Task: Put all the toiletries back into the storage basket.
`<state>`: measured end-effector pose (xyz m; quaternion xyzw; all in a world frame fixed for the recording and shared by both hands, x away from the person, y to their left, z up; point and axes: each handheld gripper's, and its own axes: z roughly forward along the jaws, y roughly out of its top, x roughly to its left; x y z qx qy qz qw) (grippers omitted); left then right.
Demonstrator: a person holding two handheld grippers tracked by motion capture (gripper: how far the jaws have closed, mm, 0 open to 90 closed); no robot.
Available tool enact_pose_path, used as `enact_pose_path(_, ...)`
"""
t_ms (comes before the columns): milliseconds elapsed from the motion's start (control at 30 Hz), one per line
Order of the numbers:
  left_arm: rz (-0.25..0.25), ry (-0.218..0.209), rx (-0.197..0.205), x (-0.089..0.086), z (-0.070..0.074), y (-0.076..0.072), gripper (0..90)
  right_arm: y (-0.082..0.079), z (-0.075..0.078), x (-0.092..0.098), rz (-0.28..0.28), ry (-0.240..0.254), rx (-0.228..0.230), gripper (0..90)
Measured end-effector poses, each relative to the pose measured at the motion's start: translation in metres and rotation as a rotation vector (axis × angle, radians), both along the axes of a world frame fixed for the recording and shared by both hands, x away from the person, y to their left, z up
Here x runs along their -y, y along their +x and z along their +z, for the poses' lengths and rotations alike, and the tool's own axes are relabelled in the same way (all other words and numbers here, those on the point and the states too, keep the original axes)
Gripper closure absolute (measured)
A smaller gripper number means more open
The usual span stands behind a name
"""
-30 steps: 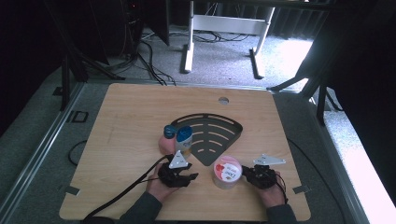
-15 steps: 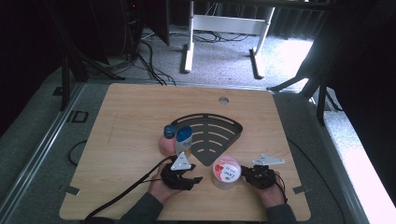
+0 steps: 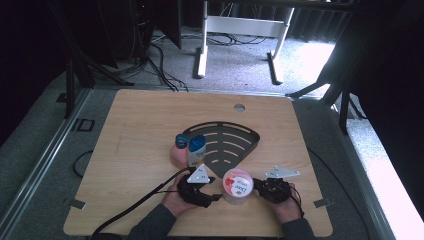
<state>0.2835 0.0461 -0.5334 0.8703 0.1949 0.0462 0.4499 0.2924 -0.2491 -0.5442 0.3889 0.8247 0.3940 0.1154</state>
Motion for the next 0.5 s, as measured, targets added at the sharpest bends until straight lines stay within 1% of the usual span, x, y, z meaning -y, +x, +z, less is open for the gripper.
enact_pose_path(33, -0.001, 0.004, 0.009, 0.002, -0.001, 0.0, 34.4, 0.0, 0.0, -0.001, 0.001, -0.003, 0.003, 82.0)
enact_pose_path(100, -0.011, 0.011, 0.004, 0.006, -0.002, 0.002, 32.9, 0.0, 0.0, -0.002, 0.006, -0.008, 0.006, 82.0)
enact_pose_path(167, -0.005, 0.019, 0.01, 0.009, -0.004, 0.003, 30.4, 0.0, 0.0, -0.003, 0.011, -0.008, 0.009, 82.0)
enact_pose_path(200, -0.012, 0.017, 0.002, 0.011, -0.004, 0.004, 29.5, 0.001, 0.0, -0.004, 0.014, -0.008, 0.009, 82.0)
enact_pose_path(233, -0.022, 0.026, 0.008, 0.013, -0.005, 0.004, 28.8, 0.001, 0.0, -0.004, 0.016, -0.008, 0.008, 82.0)
enact_pose_path(300, -0.037, 0.024, 0.014, 0.017, -0.005, 0.005, 26.1, 0.001, 0.0, -0.004, 0.019, -0.008, 0.01, 82.0)
enact_pose_path(400, -0.043, 0.024, 0.015, 0.019, -0.006, 0.006, 23.5, 0.002, 0.0, -0.004, 0.023, -0.007, 0.009, 82.1)
enact_pose_path(433, -0.052, 0.03, 0.019, 0.02, -0.007, 0.007, 22.0, 0.002, 0.0, -0.004, 0.028, -0.008, 0.01, 82.2)
enact_pose_path(500, -0.053, 0.039, 0.029, 0.022, -0.008, 0.007, 20.2, 0.002, 0.0, -0.004, 0.036, -0.007, 0.01, 82.2)
